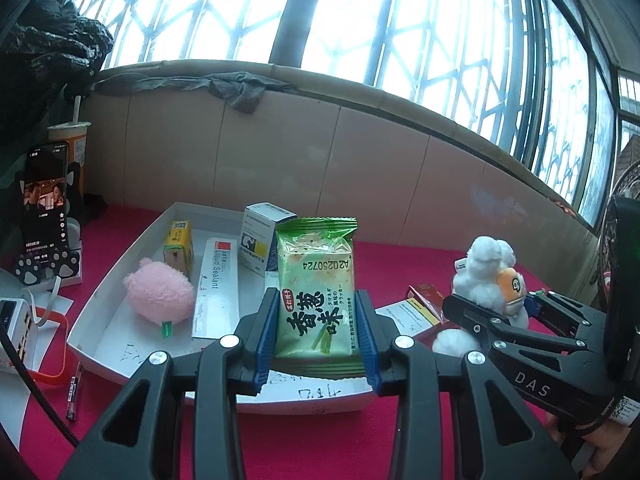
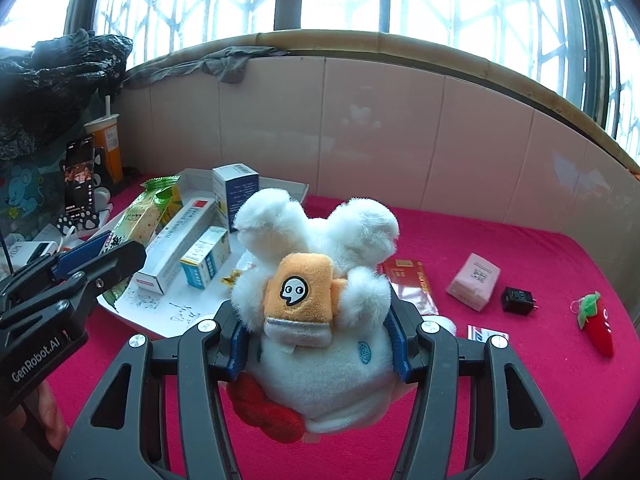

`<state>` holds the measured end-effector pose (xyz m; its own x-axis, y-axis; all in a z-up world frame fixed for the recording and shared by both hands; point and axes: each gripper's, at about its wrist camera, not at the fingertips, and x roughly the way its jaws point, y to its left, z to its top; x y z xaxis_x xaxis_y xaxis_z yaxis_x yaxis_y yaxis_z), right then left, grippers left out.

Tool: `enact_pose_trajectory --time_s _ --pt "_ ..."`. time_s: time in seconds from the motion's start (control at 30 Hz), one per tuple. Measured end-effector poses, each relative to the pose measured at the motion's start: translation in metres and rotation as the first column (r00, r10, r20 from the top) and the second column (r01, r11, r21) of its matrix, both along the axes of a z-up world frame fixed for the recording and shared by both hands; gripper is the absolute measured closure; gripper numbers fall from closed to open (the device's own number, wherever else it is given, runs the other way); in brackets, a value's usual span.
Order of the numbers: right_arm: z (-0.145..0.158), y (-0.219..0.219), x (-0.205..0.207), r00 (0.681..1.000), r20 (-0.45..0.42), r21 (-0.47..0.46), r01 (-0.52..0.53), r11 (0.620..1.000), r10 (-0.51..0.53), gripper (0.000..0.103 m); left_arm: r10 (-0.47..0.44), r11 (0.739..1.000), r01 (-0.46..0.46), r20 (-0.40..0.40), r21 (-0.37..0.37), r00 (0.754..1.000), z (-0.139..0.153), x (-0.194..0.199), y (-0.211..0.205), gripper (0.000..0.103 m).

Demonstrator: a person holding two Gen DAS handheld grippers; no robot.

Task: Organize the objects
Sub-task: 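Carry the green snack packet and white plush toy toward the white tray, then release the green snack packet and white plush toy into the tray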

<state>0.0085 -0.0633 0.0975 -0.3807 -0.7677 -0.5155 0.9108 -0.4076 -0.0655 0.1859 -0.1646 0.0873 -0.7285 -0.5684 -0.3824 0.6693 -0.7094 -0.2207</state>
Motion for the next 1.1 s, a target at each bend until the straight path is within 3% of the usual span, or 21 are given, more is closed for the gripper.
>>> enact_pose_trajectory --time_s 0.3,0.53,0.67,0.9,1.1 --pt "0.008 -0.022 0.011 0.998 0.000 0.006 -0.055 0.998 0.055 0.048 0.066 0.997 -0.065 -0.004 0.039 0.998 0.011 0.025 -0.038 0.067" --pt "0.013 -0.046 0.015 0.995 0.036 0.022 -0.093 0.995 0.092 0.048 0.083 0.996 -0.084 0.024 0.019 0.996 0.027 0.031 -0.069 0.067" --pt "0.014 -0.068 0.017 0.985 0.094 0.037 -0.146 0.989 0.142 0.048 0.073 0.995 -0.075 0.028 0.059 0.997 0.039 0.031 -0.100 0.067" --pt "0.002 -0.104 0.023 0.962 0.204 0.085 -0.201 0.976 0.181 0.048 0.014 0.997 -0.022 0.099 0.076 0.995 0.051 0.005 -0.141 0.067" --pt "-0.009 -0.136 0.033 0.963 0.206 0.120 -0.202 0.972 0.174 0.048 -0.004 0.987 -0.016 0.127 0.159 0.992 0.043 -0.020 -0.173 0.066"
